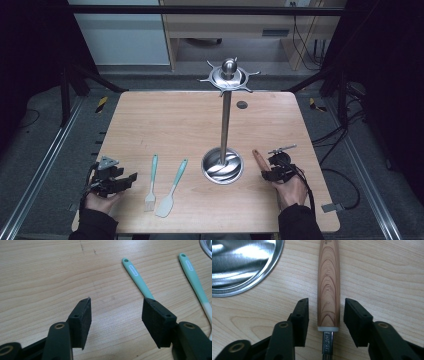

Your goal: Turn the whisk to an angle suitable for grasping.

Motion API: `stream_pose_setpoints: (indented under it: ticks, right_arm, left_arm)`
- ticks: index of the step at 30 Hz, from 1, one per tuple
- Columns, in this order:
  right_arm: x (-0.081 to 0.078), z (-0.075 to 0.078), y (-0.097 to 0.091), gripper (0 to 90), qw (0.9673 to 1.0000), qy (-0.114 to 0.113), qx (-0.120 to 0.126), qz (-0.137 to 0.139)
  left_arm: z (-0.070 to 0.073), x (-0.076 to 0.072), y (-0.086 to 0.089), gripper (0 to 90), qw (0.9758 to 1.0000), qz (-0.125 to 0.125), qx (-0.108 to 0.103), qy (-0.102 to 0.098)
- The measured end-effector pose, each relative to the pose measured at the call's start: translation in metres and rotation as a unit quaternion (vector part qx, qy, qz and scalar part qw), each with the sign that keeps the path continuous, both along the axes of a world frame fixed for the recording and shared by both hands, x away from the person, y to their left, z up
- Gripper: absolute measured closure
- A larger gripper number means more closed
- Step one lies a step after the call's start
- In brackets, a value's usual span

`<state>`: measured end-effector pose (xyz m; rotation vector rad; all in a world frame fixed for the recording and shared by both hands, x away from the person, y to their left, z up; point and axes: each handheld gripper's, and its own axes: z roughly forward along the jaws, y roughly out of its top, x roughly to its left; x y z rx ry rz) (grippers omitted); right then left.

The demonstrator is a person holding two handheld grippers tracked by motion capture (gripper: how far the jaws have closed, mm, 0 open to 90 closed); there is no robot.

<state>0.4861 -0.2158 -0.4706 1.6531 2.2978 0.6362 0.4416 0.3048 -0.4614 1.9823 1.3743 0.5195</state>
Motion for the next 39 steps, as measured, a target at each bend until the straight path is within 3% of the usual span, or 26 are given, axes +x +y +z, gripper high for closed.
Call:
stream_pose_setpoints:
  ticks: [2, 5, 8, 21, 29, 39]
  right_arm:
    - [0.001, -0.004, 0.003, 61.0, 0.9998, 0.008, -0.017, 0.003]
    - [0.002, -0.005, 0.004, 63.7, 0.9996, 0.012, -0.024, 0.004]
    - [0.003, -0.005, 0.003, 67.5, 0.9995, 0.013, -0.027, 0.001]
    - [0.003, -0.001, 0.006, 69.0, 0.9991, 0.03, -0.031, -0.003]
    - [-0.001, 0.009, 0.004, 69.2, 0.9995, 0.015, -0.028, 0.001]
    - [-0.011, 0.031, 0.006, 69.5, 0.9995, -0.024, -0.015, 0.015]
  left_arm:
    - [0.0, 0.0, -0.001, 40.3, 1.0, 0.0, 0.001, 0.002]
    - [0.0, 0.0, -0.001, 40.3, 1.0, -0.001, 0.004, 0.002]
    - [-0.001, 0.0, -0.001, 40.3, 1.0, -0.001, 0.004, 0.004]
    - [-0.001, 0.001, -0.001, 40.3, 1.0, -0.003, 0.004, 0.006]
    - [-0.001, 0.001, -0.001, 40.3, 1.0, -0.003, 0.004, 0.006]
    - [-0.001, 0.001, -0.001, 40.4, 1.0, -0.004, 0.004, 0.007]
